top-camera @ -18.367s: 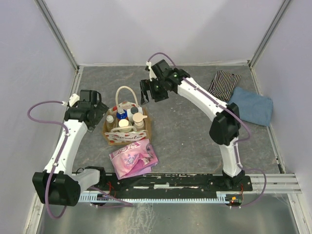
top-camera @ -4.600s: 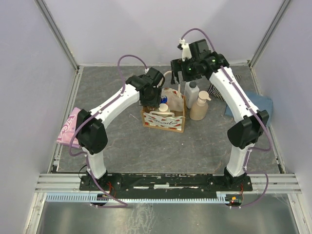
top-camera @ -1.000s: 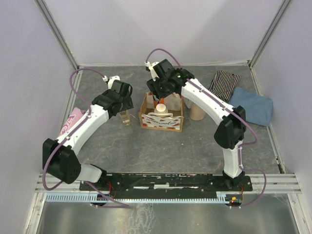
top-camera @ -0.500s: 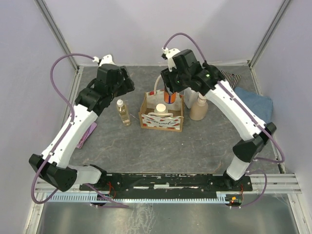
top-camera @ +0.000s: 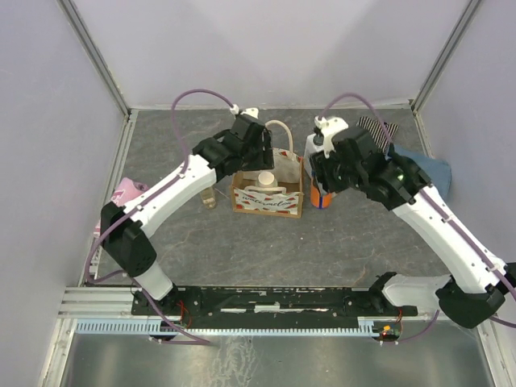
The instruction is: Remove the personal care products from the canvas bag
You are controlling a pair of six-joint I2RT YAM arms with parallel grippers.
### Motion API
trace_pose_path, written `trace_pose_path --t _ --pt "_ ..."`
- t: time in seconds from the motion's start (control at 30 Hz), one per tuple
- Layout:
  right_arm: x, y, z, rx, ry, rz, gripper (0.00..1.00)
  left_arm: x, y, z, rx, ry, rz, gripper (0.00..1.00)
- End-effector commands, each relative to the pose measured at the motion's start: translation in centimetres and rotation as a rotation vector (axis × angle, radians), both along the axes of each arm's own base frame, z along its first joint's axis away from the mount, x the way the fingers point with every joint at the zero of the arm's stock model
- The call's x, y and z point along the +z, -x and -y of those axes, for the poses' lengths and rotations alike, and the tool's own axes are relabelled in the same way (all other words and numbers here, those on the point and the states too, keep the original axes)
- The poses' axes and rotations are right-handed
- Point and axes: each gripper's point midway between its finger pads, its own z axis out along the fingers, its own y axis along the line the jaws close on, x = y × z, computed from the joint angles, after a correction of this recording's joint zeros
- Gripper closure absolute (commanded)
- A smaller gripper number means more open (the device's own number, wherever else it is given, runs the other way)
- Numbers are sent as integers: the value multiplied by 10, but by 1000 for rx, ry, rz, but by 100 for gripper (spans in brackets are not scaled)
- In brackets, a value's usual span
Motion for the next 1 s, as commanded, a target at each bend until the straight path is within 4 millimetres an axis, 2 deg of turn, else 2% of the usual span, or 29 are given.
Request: trace_pose_path --t 0.0,0.27,0.43,0.57,0.67,0.83,0.87,0.97 --pt "-13 -6 5 -81 -57 58 59 -7 6 14 -49 -38 18 26" --pt "-66 3 35 -187 24 30 59 -41 5 21 -60 -128 -43 27" --pt "-83 0 39 -231 15 36 59 -60 6 20 -50 -183 -91 31" --pt "-96 -9 43 -285 -1 56 59 -67 7 21 -55 -194 -106 35" --pt "-107 -15 42 -314 -40 64 59 -66 8 21 -58 -193 -105 46" --pt "-119 -18 44 -347 -65 71 55 -55 6 19 -49 -197 -88 93" --pt "-123 -17 45 -348 -62 69 53 -51 5 19 -48 -198 -83 97" --pt "-128 -15 48 -355 -51 58 47 -36 3 19 -48 -194 -70 97"
